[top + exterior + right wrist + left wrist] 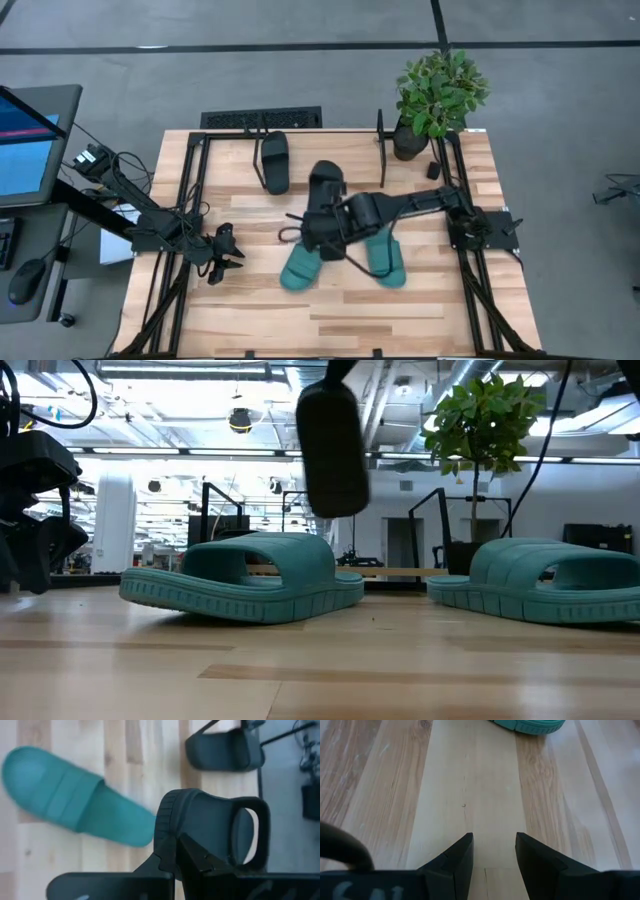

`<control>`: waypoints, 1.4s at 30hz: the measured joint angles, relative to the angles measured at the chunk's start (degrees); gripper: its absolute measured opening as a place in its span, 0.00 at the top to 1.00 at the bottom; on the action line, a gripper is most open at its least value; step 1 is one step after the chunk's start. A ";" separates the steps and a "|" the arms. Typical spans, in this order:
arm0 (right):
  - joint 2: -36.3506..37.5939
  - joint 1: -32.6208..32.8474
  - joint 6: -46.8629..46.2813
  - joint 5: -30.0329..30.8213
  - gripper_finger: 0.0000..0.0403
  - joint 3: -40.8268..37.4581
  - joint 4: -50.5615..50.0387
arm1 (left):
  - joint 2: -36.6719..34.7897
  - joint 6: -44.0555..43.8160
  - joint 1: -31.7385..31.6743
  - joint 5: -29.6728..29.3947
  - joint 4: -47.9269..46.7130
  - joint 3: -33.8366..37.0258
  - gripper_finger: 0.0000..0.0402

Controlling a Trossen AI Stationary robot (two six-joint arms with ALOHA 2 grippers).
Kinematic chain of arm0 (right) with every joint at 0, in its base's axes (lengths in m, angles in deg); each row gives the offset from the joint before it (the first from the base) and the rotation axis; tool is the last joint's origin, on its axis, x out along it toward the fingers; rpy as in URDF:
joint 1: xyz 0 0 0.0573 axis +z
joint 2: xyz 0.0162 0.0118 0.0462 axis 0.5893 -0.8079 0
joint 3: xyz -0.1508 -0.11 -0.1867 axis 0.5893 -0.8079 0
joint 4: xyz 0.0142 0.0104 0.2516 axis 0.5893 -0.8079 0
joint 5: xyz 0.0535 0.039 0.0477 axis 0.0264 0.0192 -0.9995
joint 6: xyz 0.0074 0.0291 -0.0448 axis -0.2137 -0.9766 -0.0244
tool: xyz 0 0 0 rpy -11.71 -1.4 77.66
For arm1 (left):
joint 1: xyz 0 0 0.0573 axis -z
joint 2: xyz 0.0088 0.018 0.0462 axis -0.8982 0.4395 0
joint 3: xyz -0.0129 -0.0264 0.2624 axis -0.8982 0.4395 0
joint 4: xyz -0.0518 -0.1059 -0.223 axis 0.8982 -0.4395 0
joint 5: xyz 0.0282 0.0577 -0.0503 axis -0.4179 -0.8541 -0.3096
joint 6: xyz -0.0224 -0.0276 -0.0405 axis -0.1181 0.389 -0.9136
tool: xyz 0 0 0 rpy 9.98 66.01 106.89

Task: Pick and place slides into the shelf
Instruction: Put the black slide on the shelf

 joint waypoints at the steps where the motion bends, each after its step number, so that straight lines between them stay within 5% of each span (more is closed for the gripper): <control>1: 0.00 -0.74 1.67 0.00 1.00 0.00 0.92 | 0.02 0.00 0.00 -0.02 0.00 0.00 0.66; 18: 0.00 -11.70 20.78 -0.21 1.00 -0.02 10.84 | 0.02 0.00 0.02 0.00 0.00 0.02 0.66; 42: -0.59 -22.74 30.66 -4.96 1.00 -1.38 20.94 | 0.02 0.00 0.00 -0.02 -0.02 0.04 0.66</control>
